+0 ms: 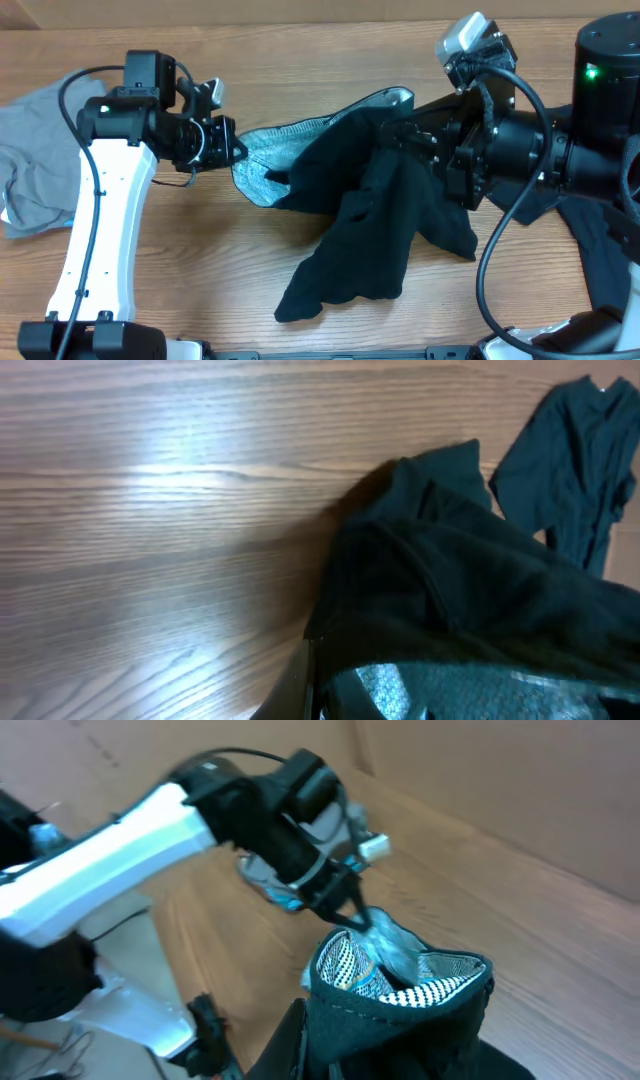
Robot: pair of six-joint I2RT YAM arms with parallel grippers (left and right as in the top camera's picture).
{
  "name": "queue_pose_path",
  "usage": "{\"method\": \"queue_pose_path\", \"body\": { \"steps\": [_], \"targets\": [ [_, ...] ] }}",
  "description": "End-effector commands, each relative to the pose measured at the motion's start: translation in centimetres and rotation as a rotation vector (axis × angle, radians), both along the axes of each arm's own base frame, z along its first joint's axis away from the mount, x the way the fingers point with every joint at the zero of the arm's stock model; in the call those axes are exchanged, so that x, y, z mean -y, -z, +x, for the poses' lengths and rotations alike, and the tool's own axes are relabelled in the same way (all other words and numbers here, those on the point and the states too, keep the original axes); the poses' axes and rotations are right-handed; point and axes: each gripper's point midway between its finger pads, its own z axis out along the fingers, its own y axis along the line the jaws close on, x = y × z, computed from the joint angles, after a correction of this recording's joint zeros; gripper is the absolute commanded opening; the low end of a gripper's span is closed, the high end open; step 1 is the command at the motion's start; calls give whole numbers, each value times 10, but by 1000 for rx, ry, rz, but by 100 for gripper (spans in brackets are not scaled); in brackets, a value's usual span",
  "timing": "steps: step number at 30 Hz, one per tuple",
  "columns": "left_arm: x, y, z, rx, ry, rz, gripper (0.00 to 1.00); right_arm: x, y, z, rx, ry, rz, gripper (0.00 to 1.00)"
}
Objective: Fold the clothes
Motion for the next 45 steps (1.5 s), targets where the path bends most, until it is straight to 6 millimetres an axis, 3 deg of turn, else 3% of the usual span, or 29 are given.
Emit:
{"method": "queue_pose_path", "body": {
  "steps": [1, 9, 17, 24, 26, 28, 30, 31, 34, 37, 42, 45],
  "targets": [
    [-33, -56, 17, 175, -68, 182, 4, 16, -4, 11, 68, 106, -46, 4],
    [-79, -172, 22, 470, -237, 349, 4, 55, 18, 33, 67, 340, -210, 4],
    [-80, -244, 21, 686, -320, 296, 4, 59, 19, 37, 62, 371, -217, 4],
    [-74, -283, 37, 849, -341, 230, 4, 57, 26, 41, 33, 374, -227, 11],
    [-74, -297, 41, 899, -357, 209, 4, 55, 33, 44, 13, 372, -242, 21],
    [-70, -311, 43, 948, -357, 172, 4, 53, 42, 49, -14, 368, -261, 35],
    [-63, -322, 43, 988, -344, 132, 4, 51, 54, 53, -53, 369, -281, 38],
    [-61, -329, 43, 1007, -345, 106, 4, 50, 60, 56, -84, 378, -284, 45],
    [-59, -341, 43, 1032, -378, 54, 4, 45, 86, 64, -186, 396, -314, 46],
    [-52, -344, 44, 1044, -365, 41, 4, 42, 102, 70, -269, 431, -314, 47],
    [-40, -347, 42, 1057, -331, 27, 4, 39, 123, 75, -421, 519, -285, 61],
    [-37, -348, 42, 1067, -318, 32, 4, 33, 137, 73, -502, 519, -272, 63]
  ]
}}
